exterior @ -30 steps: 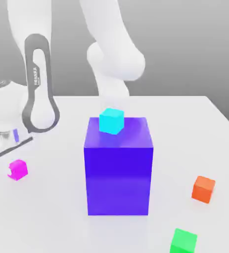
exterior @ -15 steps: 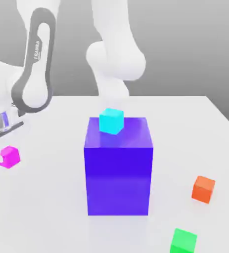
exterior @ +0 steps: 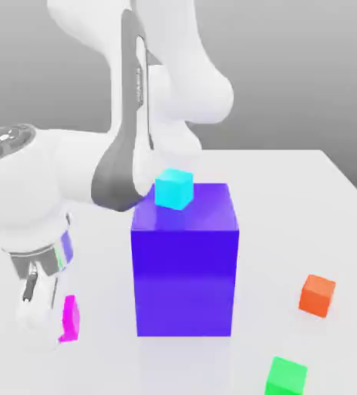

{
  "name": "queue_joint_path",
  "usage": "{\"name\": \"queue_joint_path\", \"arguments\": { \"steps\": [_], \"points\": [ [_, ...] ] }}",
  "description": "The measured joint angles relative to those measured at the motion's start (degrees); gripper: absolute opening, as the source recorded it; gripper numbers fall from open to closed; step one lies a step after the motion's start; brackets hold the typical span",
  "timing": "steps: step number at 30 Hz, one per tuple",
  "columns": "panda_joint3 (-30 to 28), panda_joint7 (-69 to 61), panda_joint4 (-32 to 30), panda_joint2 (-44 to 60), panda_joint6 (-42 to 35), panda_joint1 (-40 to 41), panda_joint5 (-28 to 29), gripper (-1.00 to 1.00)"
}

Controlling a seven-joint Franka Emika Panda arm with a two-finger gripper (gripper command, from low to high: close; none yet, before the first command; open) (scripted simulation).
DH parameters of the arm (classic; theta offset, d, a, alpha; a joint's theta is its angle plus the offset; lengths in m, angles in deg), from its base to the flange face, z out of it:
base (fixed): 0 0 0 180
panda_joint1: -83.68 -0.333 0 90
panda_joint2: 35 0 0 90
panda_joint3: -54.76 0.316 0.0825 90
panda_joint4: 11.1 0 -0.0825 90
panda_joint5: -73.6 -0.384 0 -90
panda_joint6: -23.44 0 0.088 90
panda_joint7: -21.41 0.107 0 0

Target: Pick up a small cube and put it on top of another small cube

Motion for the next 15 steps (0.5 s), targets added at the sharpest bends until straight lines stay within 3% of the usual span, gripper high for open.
{"name": "queue_joint_path", "arguments": {
  "steps": [7, 10, 11, 15],
  "points": [
    [7.7, 8.8, 1.6, -0.3, 0.0, -12.5, 4.0, -1.0],
    [7.2, 15.7, 4.2, 5.3, 3.5, -20.2, 10.1, -1.0],
    [6.1, 17.5, 4.8, 7.6, 5.1, -22.2, 12.1, 1.0],
    [6.1, 17.5, 4.8, 7.6, 5.1, -22.2, 12.1, 1.0]
  ]
}}
